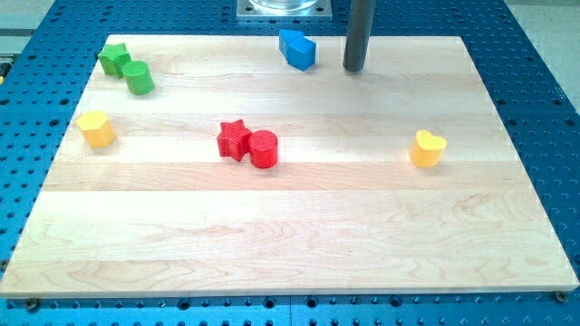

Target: Place the heart at the bottom right of the board

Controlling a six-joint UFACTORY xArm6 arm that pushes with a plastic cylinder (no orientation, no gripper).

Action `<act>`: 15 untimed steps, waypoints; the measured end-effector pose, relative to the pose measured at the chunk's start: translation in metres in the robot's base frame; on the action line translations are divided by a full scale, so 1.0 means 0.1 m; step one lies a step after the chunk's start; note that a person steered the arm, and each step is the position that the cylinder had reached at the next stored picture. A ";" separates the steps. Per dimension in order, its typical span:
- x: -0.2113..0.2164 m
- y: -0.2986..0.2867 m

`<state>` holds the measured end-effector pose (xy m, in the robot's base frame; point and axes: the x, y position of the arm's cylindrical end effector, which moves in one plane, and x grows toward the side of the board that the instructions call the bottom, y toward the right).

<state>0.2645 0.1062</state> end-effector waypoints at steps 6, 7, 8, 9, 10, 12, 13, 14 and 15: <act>0.05 0.07; 0.05 0.07; 0.05 0.07; 0.16 0.06; 0.20 0.06; 0.20 0.09; 0.20 0.11; 0.25 0.12; 0.26 0.12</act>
<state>0.2907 0.1185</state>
